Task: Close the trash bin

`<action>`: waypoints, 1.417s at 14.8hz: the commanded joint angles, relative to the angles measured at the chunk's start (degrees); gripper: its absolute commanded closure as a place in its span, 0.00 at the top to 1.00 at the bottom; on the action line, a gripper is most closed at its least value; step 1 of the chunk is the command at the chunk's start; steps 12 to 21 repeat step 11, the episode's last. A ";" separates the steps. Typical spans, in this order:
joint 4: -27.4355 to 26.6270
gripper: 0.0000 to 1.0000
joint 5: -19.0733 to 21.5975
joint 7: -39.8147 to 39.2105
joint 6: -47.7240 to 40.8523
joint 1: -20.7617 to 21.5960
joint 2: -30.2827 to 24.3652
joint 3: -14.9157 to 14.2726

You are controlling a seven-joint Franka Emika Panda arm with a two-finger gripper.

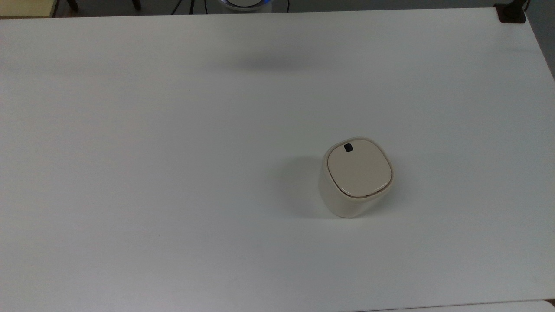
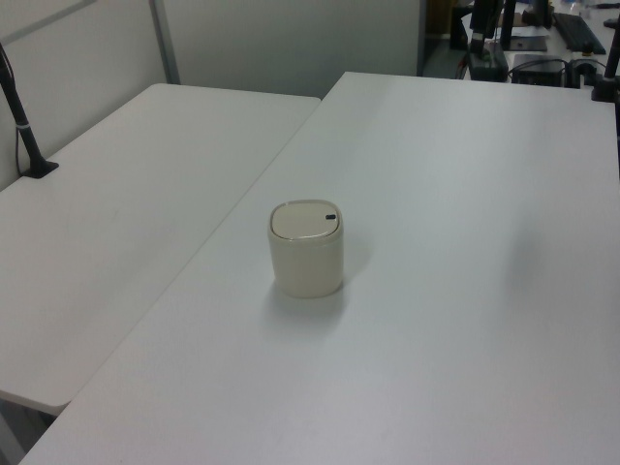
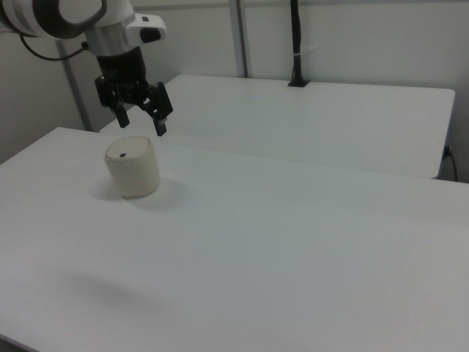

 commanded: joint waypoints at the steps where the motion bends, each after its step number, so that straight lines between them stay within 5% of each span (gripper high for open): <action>1: 0.39 1.00 0.30 -2.86 0.33 0.83 1.72 -0.45; 7: 2.33 1.00 0.30 4.52 0.68 3.90 3.92 -0.71; 21: 2.41 1.00 0.30 4.26 0.68 5.66 4.37 -2.29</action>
